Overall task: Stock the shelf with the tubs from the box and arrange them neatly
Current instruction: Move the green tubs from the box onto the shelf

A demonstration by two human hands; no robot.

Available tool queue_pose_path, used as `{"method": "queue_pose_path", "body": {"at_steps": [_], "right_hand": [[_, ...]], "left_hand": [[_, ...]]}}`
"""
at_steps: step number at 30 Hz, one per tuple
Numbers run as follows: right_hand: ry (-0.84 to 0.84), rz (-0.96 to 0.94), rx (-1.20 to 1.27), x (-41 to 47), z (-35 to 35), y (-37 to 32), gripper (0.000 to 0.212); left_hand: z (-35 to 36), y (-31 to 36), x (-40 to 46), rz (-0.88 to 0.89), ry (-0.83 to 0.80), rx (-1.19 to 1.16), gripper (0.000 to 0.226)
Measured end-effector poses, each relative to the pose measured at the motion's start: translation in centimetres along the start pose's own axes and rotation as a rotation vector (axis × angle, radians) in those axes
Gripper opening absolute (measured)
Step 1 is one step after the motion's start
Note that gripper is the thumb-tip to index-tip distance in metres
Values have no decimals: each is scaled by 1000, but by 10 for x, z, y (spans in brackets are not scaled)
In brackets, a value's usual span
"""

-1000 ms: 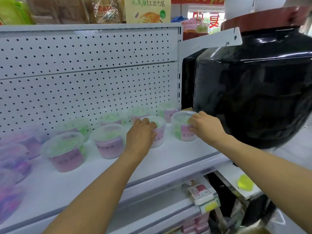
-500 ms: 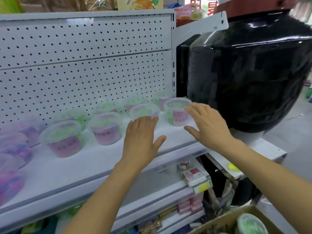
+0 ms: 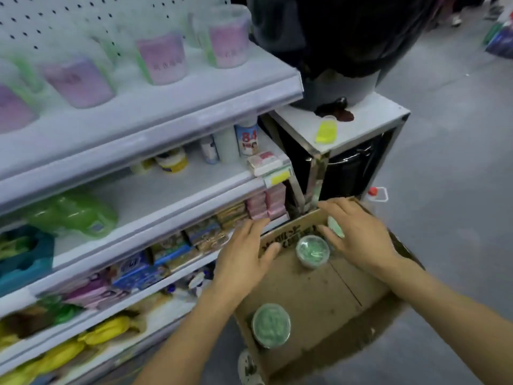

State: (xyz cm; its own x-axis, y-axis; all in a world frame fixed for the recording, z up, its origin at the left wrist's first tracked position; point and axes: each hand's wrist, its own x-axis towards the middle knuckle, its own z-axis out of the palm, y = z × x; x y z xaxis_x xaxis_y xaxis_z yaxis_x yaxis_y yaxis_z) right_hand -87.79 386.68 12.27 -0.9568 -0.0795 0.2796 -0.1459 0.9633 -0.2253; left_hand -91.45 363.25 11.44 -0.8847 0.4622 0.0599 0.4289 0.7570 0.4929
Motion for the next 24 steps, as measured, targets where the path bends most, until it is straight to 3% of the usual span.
{"method": "queue_pose_path", "body": {"at_steps": [6,13,17,21,24], "right_hand": [[-343,323,150,-78,86,41,46],[-607,629,380,-90,187,60,45],[-564,919,577,-70,238,74,51],[-342,1317,910,-46,288,93,51],[-243,1458,1017,-35,316,108,44]], "left_hand": [[114,-55,-15,-220,-342,-46,46],[219,-126,-1,-367,-574,-18,39],[259,-155,11,-343,-717,-34,36],[281,-177,14,-329,-926,25,22],[288,-189,16,-366,-977,-63,26]]}}
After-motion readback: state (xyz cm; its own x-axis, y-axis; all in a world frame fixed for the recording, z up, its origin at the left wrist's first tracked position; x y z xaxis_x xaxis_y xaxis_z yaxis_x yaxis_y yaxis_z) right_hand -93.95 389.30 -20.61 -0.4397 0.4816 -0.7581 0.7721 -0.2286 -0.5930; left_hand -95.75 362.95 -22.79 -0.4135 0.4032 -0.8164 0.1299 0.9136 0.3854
